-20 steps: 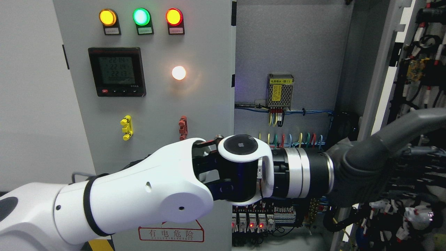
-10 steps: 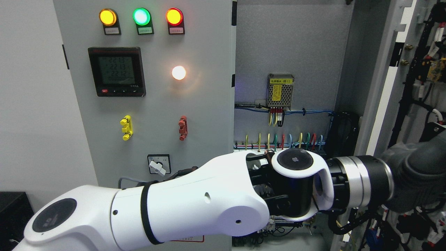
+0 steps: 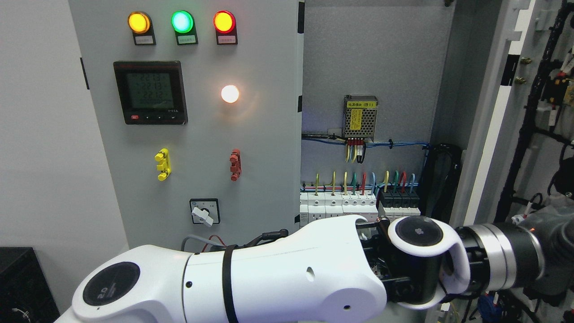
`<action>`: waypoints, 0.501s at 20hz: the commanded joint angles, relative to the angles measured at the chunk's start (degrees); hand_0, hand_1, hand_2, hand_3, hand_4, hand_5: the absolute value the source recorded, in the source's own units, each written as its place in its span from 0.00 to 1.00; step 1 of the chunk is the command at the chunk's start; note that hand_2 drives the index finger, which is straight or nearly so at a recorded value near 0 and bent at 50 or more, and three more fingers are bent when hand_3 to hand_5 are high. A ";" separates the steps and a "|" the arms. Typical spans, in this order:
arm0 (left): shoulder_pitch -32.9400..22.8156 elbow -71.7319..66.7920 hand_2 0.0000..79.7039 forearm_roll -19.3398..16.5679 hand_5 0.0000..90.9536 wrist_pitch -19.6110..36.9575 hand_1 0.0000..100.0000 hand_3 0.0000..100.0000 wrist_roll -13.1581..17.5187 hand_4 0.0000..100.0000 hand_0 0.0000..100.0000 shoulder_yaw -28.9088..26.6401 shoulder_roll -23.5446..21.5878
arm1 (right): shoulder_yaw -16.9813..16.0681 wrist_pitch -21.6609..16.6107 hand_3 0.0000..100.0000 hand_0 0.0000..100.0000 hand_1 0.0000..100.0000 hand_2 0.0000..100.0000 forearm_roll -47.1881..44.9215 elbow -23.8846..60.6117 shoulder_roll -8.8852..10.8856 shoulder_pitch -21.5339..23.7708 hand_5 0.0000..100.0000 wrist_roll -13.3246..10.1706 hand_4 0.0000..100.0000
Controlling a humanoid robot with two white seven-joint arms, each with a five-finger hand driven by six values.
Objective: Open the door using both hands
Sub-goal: 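Sweep the left hand outward to swing the push-button door open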
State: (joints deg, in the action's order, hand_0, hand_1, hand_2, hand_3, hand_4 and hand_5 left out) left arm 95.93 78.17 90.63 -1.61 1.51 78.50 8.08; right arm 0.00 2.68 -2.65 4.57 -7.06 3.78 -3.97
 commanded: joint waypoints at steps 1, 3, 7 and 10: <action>0.05 -2.41 0.00 -0.01 0.00 0.03 0.00 0.00 -0.02 0.00 0.00 2.01 2.91 | 1.14 0.04 0.00 0.00 0.00 0.00 0.01 0.00 0.03 0.00 0.00 0.02 0.00; 0.05 -2.41 0.00 0.08 0.00 0.03 0.00 0.00 -0.02 0.00 0.00 2.01 2.82 | 1.05 0.04 0.00 0.00 0.00 0.00 0.01 0.00 0.03 0.00 0.00 0.02 0.00; 0.84 -1.97 0.00 0.16 0.00 0.12 0.00 0.00 0.07 0.00 0.00 1.40 2.56 | 1.05 0.04 0.00 0.00 0.00 0.00 0.01 0.00 -0.06 0.00 0.00 0.02 0.00; 2.42 3.19 0.00 0.34 0.00 0.12 0.00 0.00 0.24 0.00 0.00 1.22 -4.87 | 1.14 -0.04 0.00 0.00 0.00 0.00 0.01 0.00 -0.06 0.00 0.00 0.02 0.00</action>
State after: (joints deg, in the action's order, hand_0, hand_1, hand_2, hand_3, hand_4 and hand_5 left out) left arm 96.86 77.45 90.79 -1.57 1.28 79.51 9.05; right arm 0.00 2.68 -2.64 4.57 -7.06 3.78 -3.97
